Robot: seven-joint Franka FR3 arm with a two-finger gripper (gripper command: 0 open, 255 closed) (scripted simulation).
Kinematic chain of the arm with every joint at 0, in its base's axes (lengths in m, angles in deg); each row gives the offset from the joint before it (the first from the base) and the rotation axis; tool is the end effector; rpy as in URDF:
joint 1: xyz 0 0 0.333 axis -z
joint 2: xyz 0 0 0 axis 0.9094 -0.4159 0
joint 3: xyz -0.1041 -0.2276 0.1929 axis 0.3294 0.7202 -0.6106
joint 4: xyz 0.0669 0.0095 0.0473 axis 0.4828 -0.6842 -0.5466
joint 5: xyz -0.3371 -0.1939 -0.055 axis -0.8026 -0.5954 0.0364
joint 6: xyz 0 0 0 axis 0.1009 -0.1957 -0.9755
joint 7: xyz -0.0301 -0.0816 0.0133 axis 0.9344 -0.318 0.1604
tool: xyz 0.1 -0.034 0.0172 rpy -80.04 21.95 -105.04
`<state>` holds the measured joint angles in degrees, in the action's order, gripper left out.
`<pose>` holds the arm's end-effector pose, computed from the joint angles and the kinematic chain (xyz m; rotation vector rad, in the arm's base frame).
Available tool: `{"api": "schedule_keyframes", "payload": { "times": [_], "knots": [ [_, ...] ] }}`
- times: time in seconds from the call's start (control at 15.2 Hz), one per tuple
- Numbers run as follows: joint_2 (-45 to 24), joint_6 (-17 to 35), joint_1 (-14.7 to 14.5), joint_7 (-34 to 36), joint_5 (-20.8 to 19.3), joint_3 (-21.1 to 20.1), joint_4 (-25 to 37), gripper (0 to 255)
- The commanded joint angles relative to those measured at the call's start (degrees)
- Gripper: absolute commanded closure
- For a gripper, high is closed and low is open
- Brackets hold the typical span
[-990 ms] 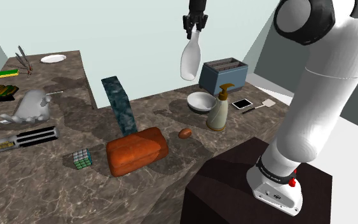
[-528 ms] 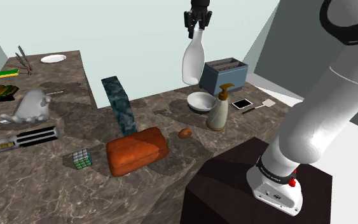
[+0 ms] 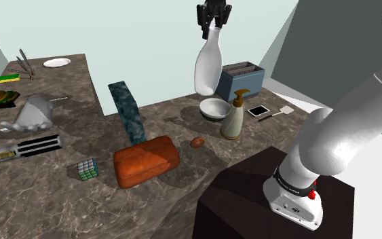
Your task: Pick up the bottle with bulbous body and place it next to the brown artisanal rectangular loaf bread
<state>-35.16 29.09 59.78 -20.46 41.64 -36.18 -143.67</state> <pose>0.4485 -0.0305 0.6902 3.1188 -0.3392 0.0859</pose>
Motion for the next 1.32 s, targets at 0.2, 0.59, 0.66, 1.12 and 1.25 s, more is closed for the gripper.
{"api": "schedule_keyframes", "payload": {
  "times": [0.2, 0.59, 0.66, 1.12, 1.25],
  "knots": [
    [5.6, -3.7, -1.6, 5.8, 0.6, -4.2, -2.2, 255],
    [10.2, -8.4, -3.6, 12.9, 2.5, -9.5, -2.2, 255],
    [10.8, -9.2, -3.9, 14.2, 2.9, -10.4, -2.0, 255],
    [14.2, -10.8, -5.3, 20.3, 5.3, -15.1, -3.6, 255],
    [15.1, -9.3, -5.4, 20.2, 5.4, -15.1, -6.0, 255]
  ]
}}
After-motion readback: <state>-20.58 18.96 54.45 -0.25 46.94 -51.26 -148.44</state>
